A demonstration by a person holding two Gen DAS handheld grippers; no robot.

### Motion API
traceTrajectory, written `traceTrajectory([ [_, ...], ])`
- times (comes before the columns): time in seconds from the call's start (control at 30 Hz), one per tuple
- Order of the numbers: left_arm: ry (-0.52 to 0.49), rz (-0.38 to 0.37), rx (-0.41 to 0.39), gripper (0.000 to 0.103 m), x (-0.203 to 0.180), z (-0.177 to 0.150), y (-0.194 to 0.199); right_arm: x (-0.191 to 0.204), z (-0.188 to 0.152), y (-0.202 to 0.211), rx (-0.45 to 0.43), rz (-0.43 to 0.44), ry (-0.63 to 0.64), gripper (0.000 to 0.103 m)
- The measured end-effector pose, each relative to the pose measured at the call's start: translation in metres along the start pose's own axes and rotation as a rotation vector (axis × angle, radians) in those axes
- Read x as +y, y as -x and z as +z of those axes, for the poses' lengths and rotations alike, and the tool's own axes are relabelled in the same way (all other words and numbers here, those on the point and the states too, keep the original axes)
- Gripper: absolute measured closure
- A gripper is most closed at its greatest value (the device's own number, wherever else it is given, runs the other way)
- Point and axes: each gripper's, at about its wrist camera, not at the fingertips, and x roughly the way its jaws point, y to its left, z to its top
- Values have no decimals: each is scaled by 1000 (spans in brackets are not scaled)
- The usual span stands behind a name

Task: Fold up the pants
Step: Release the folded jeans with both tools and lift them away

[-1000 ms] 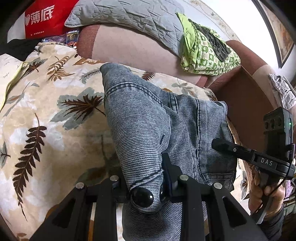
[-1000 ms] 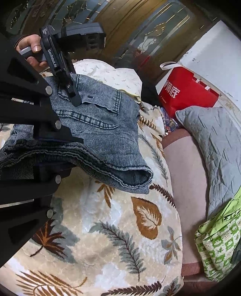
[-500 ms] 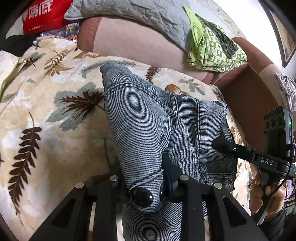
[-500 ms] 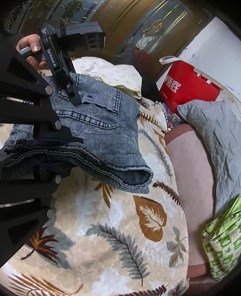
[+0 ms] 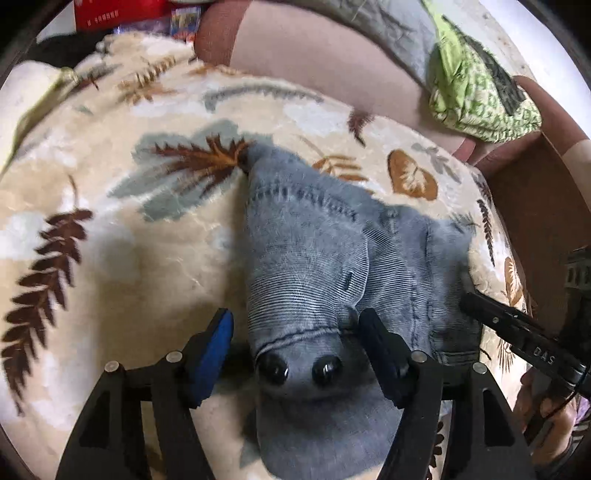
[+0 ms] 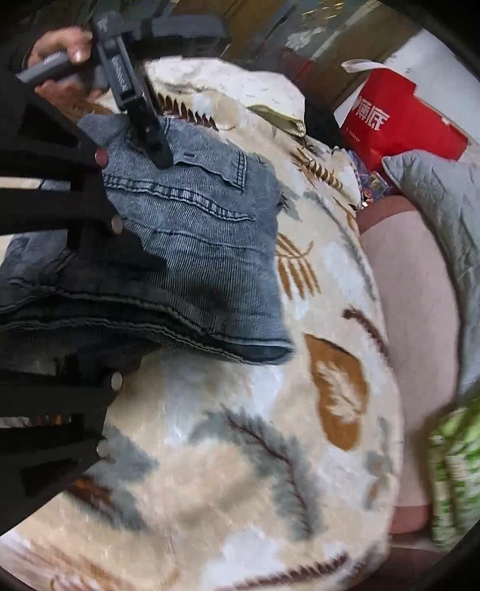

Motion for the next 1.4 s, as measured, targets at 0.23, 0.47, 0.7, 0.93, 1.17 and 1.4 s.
traceTrajectory([
  [0.23,-16,102,-96,25,4,-14,31,38,-24,27,-89,-79,121,41],
  [0.47,-5,217,-82,16,5,-32,15,33,-41,2,24,-132,91,34],
  [0.7,-135,300,-279,16,-42,-69,81,38,-73,90,-150,-133,100,8],
  [0.93,-172,265,-309,16,-77,-95,102,28,-115,112,-177,-174,77,6],
  [1.17,-180,288,-298,16,-88,-104,107,28,-131,114,-160,-182,88,6],
  [1.4,-177,234,-300,8,-84,-104,113,42,-130,109,-147,-184,125,6],
])
